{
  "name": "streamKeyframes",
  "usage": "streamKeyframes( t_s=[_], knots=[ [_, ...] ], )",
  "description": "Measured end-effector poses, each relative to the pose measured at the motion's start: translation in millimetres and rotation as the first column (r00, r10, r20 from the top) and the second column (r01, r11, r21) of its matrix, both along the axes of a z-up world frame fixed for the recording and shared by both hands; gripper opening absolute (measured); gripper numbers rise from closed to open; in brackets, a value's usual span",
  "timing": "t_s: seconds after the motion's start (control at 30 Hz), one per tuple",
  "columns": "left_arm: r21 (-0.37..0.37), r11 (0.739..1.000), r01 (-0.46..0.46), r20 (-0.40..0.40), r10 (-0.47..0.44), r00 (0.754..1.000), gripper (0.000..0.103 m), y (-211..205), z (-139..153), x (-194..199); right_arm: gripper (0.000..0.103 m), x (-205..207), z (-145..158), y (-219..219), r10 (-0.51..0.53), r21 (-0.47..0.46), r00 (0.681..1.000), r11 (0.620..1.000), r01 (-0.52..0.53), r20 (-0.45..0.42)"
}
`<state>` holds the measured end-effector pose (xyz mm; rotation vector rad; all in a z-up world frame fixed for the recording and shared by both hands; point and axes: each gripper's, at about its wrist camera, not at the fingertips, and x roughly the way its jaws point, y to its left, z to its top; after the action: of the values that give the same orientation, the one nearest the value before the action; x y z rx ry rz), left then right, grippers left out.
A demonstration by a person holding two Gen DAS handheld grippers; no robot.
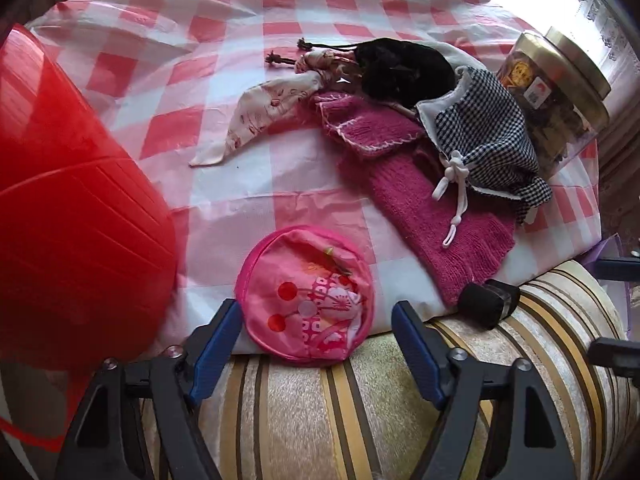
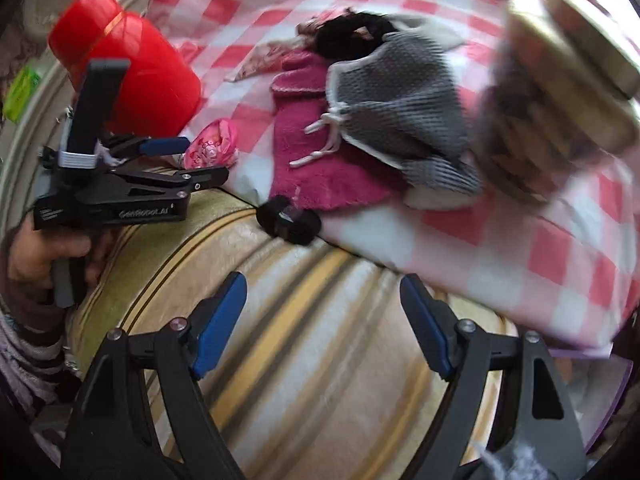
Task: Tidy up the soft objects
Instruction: 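Grasp the black hair tie with the right tool while the left tool grasps the pink round purse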
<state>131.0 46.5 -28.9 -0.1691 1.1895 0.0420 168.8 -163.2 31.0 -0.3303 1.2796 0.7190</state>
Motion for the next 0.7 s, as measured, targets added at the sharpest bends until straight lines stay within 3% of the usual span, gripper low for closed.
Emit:
streamKeyframes(
  t_s=[0.17, 0.33, 0.4, 0.47, 0.6, 0.67, 0.7],
  knots=[
    [-0.021, 1.000, 0.018, 0.025, -0.017, 1.000, 0.067, 0, 0, -4, 0.081, 4, -30, 35, 0.056, -0.070, 0.998, 0.996, -0.055, 0.010],
    [-0.034, 0.999, 0.020, 0.054, -0.018, 0.998, 0.063, 1, 3, -9, 0.080, 13, -44, 53, 0.039, -0.059, 0.999, 0.998, -0.038, 0.020],
    [-0.038, 0.999, 0.021, 0.058, -0.018, 0.998, 0.062, 1, 3, -10, 0.071, 15, -51, 57, 0.034, -0.064, 0.999, 0.997, -0.033, 0.019],
    [-0.041, 0.999, 0.023, 0.068, -0.020, 0.997, 0.060, 2, 4, -10, 0.051, 17, -57, 59, 0.032, -0.057, 0.999, 0.998, -0.032, 0.011],
    [-0.029, 0.999, 0.043, 0.079, -0.041, 0.996, 0.056, -7, 7, -10, 0.049, 15, -60, 60, 0.034, -0.012, 0.999, 0.999, -0.034, -0.003],
    [-0.029, 0.998, 0.054, 0.083, -0.052, 0.995, 0.039, -9, 9, -11, 0.049, 10, -58, 59, 0.034, -0.008, 0.999, 0.999, -0.034, 0.023],
    [-0.018, 0.998, 0.058, 0.086, -0.056, 0.995, 0.038, -11, 10, -11, 0.049, 8, -58, 59, 0.032, -0.001, 0.999, 0.999, -0.032, 0.027]
  ],
)
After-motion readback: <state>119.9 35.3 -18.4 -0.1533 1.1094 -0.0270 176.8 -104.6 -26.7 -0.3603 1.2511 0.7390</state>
